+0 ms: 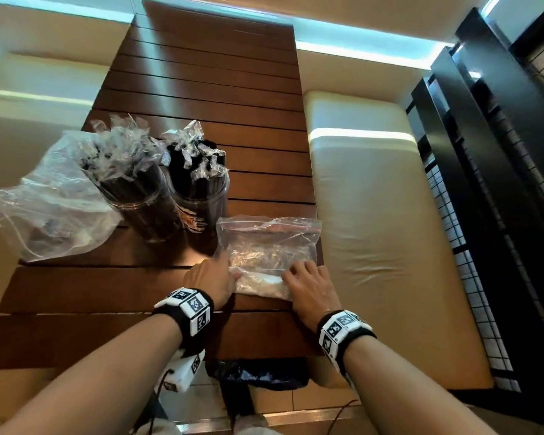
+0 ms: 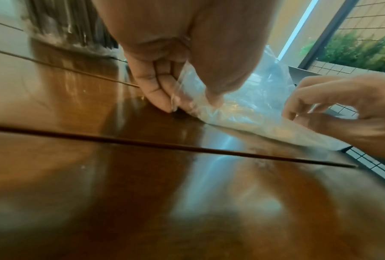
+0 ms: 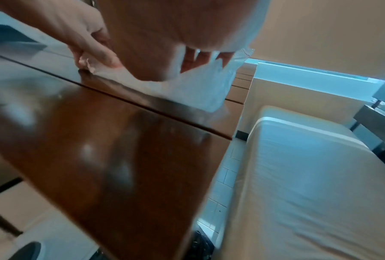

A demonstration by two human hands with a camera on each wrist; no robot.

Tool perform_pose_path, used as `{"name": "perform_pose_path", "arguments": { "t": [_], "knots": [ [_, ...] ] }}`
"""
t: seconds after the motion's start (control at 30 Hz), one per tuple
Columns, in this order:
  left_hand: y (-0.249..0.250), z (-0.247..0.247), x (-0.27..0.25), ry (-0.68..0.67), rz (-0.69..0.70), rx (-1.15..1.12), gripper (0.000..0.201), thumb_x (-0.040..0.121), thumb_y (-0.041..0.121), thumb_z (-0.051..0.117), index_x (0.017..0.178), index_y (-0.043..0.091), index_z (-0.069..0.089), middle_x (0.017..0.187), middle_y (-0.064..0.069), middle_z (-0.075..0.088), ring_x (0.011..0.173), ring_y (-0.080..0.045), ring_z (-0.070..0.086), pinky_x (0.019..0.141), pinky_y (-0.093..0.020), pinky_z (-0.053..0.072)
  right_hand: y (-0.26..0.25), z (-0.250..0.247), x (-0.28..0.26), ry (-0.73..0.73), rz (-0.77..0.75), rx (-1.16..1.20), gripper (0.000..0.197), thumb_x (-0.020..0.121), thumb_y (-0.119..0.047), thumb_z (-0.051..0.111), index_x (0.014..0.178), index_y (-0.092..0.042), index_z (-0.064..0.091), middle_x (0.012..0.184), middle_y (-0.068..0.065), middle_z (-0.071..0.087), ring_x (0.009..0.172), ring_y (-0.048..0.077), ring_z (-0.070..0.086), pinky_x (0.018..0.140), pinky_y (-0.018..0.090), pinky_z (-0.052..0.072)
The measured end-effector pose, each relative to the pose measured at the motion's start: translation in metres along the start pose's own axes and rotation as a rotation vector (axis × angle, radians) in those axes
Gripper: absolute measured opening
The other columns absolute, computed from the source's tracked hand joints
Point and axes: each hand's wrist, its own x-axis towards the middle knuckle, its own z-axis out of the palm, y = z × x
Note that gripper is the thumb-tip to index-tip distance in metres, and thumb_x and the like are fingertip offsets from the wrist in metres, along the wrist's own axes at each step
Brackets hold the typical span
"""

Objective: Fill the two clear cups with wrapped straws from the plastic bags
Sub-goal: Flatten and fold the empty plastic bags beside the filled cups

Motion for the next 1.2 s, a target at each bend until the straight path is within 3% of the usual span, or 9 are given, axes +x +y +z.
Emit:
{"name": "perform_pose_path", "arguments": {
  "t": [0.13,0.27,0.37,0.47,0.7,0.83,0.9,1.0,1.2],
  "knots": [
    [0.000,-0.007,0.000,0.139,0.013,0.069,0.038,0.084,0.046,0.064,0.110,0.025,0.048,0.110,-0.004,0.049,0.091,-0.028,0.060,0.076,-0.039,0.047,0.006,-0.001,-0.007,-0.022,-0.122,-0.020,0.045,0.081,-0.058,0.054,0.099,-0.018,0.062,0.102,0.004,0.058,0.096,0.026,0.052,0.078,0.041,0.045],
    [-0.002,-0.008,0.000,0.244,0.508,0.380,0.029,0.063,0.018,0.077,0.089,0.021,0.065,0.089,-0.003,0.059,0.078,-0.024,0.058,0.067,-0.037,0.048,0.005,0.001,0.001,0.011,-0.119,0.020,0.016,0.087,-0.034,0.062,0.089,-0.018,0.064,0.094,0.003,0.062,0.088,0.025,0.057,0.075,0.037,0.046],
    [-0.016,-0.010,-0.004,0.180,0.693,0.340,0.026,0.072,0.040,0.073,0.086,0.022,0.061,0.084,0.002,0.060,0.069,-0.017,0.059,0.056,-0.028,0.049,0.010,0.001,0.006,0.022,-0.090,0.119,0.002,0.086,-0.020,0.063,0.087,-0.019,0.063,0.090,0.000,0.064,0.084,0.023,0.058,0.075,0.034,0.047],
    [-0.026,-0.012,-0.007,0.107,0.660,0.346,0.043,0.080,0.063,0.052,0.094,0.024,0.060,0.089,0.005,0.059,0.071,-0.013,0.059,0.060,-0.026,0.049,0.014,-0.004,0.012,-0.078,-0.034,0.181,0.012,0.092,-0.015,0.052,0.102,-0.018,0.058,0.093,0.002,0.065,0.086,0.027,0.061,0.075,0.035,0.044],
    [-0.006,-0.006,0.016,0.094,0.181,-0.076,0.025,0.100,0.032,0.042,0.099,0.017,0.061,0.096,-0.006,0.063,0.090,-0.028,0.062,0.073,-0.035,0.047,0.011,-0.003,0.024,-0.054,0.076,0.249,0.029,0.091,-0.006,0.052,0.115,-0.021,0.048,0.110,0.004,0.048,0.086,0.029,0.059,0.061,0.038,0.048],
    [0.004,-0.004,0.022,0.127,0.033,0.012,0.020,0.095,0.027,0.049,0.113,0.019,0.052,0.120,-0.009,0.054,0.090,-0.031,0.065,0.069,-0.038,0.048,0.016,-0.006,0.020,0.017,-0.037,0.028,0.035,0.083,-0.051,0.056,0.100,-0.022,0.065,0.112,0.003,0.055,0.099,0.026,0.053,0.081,0.042,0.045],
    [0.009,-0.007,0.020,0.198,0.096,0.130,0.028,0.087,0.019,0.058,0.114,0.022,0.050,0.120,-0.010,0.048,0.081,-0.030,0.064,0.060,-0.037,0.044,0.019,-0.011,0.021,-0.041,-0.081,-0.027,0.047,0.078,-0.062,0.056,0.100,-0.021,0.065,0.108,0.002,0.058,0.098,0.025,0.053,0.082,0.043,0.043],
    [0.005,-0.004,0.018,0.349,0.424,0.242,0.027,0.069,0.014,0.071,0.094,0.019,0.061,0.094,-0.006,0.057,0.077,-0.028,0.060,0.063,-0.037,0.049,0.020,-0.008,0.025,-0.024,-0.060,-0.005,0.021,0.084,-0.042,0.061,0.091,-0.023,0.065,0.097,-0.002,0.065,0.093,0.025,0.058,0.081,0.040,0.043],
    [-0.029,0.001,0.012,0.227,0.541,0.308,0.035,0.090,0.050,0.040,0.099,0.024,0.061,0.093,0.003,0.062,0.085,-0.021,0.063,0.077,-0.038,0.050,0.028,-0.015,0.037,-0.106,0.058,0.207,0.023,0.101,-0.033,0.038,0.100,-0.024,0.059,0.111,-0.003,0.068,0.103,0.023,0.061,0.087,0.038,0.039]
  ]
}}
